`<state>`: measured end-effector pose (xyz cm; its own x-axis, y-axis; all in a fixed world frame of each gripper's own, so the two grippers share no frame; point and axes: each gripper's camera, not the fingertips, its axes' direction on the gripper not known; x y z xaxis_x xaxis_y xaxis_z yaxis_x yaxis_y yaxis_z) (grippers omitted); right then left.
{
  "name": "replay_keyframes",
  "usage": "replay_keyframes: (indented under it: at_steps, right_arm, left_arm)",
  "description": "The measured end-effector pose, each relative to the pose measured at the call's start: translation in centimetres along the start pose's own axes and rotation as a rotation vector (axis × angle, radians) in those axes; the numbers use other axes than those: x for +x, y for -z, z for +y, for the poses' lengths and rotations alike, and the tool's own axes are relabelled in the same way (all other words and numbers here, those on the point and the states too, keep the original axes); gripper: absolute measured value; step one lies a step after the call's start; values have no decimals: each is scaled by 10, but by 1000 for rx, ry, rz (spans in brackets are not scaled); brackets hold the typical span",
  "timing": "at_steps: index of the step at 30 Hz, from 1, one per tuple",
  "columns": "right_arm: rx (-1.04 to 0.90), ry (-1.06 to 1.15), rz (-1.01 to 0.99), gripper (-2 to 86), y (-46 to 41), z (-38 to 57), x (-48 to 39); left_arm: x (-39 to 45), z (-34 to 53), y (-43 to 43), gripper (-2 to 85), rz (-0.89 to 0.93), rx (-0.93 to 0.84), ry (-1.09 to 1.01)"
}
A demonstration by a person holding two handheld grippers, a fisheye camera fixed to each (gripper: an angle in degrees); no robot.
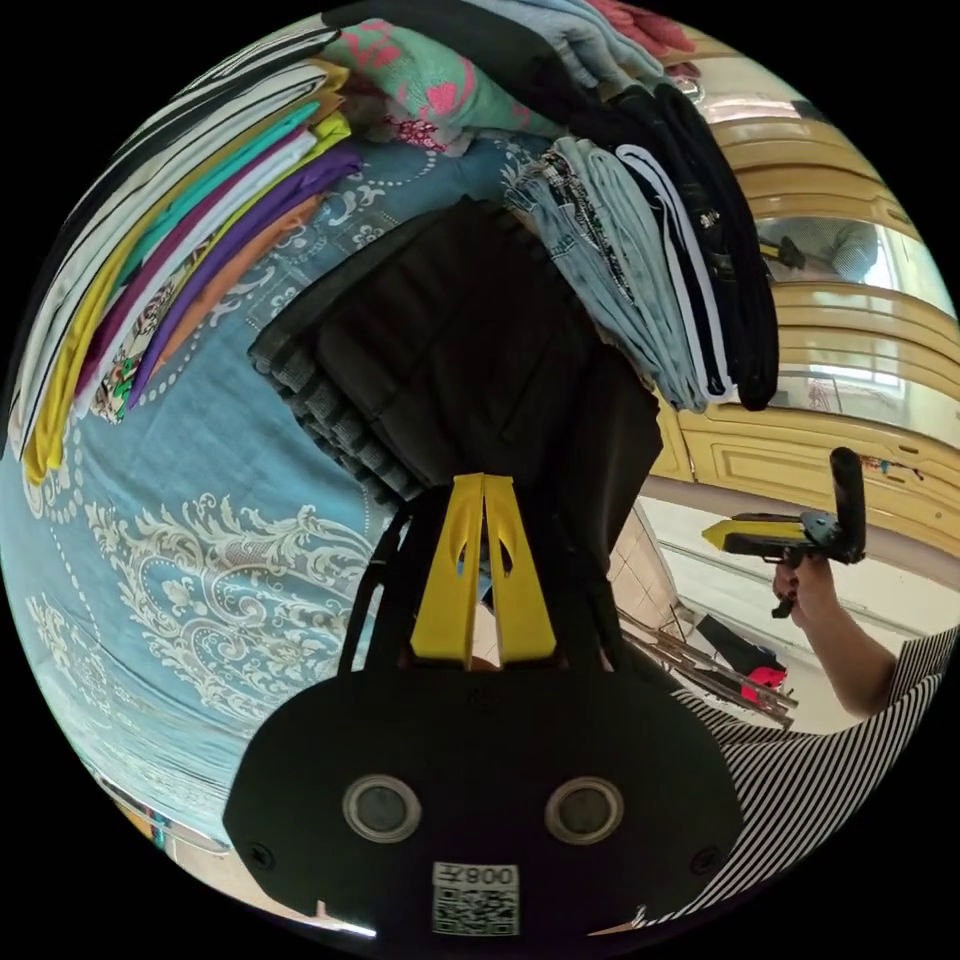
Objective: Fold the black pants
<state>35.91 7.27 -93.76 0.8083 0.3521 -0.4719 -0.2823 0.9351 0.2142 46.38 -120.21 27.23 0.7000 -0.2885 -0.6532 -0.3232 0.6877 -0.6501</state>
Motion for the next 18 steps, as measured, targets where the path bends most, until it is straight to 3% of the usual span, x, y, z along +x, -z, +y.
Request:
replay_keyframes:
  at_steps: [4,11,18]
  right_arm:
    - [55,192,-55,4,4,-33,-47]
    - [50,308,-99,21,-19,-77,-91]
    - [153,339,145,74,-18,-123,-106]
  left_arm:
    - [-15,9,-1,19,23,63,180]
    - [-12,-17,-27,37,130,28,244]
    - [6,-6,-17,20,172,108,199]
